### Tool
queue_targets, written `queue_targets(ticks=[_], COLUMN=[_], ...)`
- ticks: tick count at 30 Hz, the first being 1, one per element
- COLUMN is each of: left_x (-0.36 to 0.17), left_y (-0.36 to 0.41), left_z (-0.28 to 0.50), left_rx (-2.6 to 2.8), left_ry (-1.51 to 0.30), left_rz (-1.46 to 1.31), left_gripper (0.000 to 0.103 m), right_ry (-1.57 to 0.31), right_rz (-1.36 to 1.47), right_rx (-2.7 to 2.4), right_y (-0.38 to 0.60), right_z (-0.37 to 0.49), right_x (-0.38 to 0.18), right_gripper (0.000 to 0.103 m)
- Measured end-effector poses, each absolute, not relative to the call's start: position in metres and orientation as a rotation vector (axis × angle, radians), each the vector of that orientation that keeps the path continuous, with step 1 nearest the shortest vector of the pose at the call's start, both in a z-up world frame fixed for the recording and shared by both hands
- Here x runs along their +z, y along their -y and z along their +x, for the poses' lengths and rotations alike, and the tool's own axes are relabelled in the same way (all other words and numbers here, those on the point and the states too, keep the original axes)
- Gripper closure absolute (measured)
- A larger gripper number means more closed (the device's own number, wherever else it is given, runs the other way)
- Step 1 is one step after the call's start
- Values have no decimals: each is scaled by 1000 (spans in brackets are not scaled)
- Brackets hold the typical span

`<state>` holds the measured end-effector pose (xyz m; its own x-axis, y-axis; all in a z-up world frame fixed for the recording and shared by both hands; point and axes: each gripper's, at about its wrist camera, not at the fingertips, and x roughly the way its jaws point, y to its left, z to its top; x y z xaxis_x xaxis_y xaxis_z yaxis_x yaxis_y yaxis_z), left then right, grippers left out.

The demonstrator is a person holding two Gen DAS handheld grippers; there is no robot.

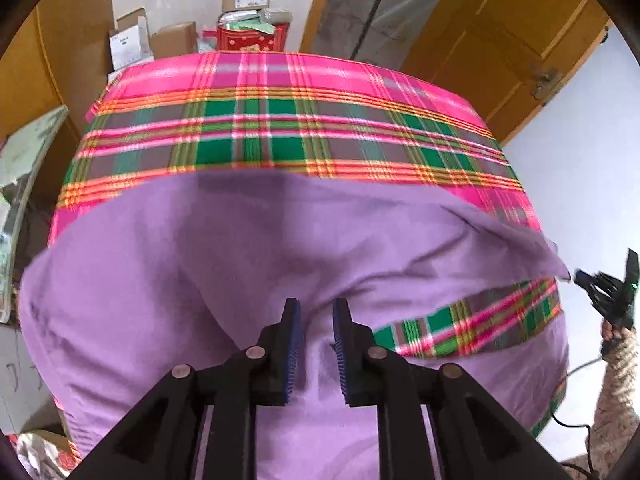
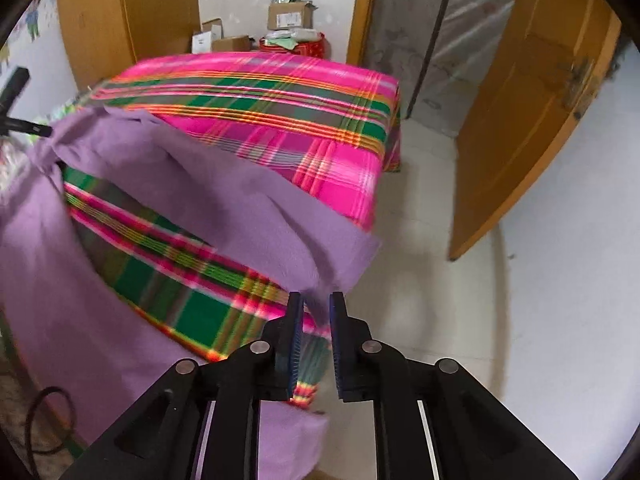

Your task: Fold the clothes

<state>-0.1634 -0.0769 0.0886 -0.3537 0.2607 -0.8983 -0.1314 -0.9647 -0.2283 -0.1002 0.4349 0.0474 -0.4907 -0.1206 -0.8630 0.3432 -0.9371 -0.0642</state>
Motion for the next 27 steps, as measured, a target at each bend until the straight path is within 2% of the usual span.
queue_targets(ticks=[3, 7, 11, 15, 18, 23, 27], left_x=[88, 86, 80, 71, 63, 47, 36], left_y=[71, 59, 38, 12, -6, -37, -52], left_z=[-178, -198, -221, -232, -240, -248, -254], left_rx=[2412, 2420, 2388, 2367, 2365, 2335, 2298], left_ry=[125, 52, -30, -192, -313, -536, -585], left_rz=[-1627, -1631, -1632, -1609, -1593, -1561, -1568], left_gripper=[86, 85, 78, 78, 77, 77, 77], right_ry=[-399, -318, -252, -214, -241, -173, -182], right_rz=[1466, 1414, 1370, 1380, 1408, 1461, 1465], right_rx=[-2503, -2574, -2642, -2609, -2582, -2529, -2486], right_y=[-440, -446, -444, -438, -435, -439, -433], right_z=[-99, -106, -136, -170, -183, -197, -200], right_x=[40, 46, 45, 31, 19, 4, -1], right_gripper=[84, 83, 75, 66, 65, 64, 64])
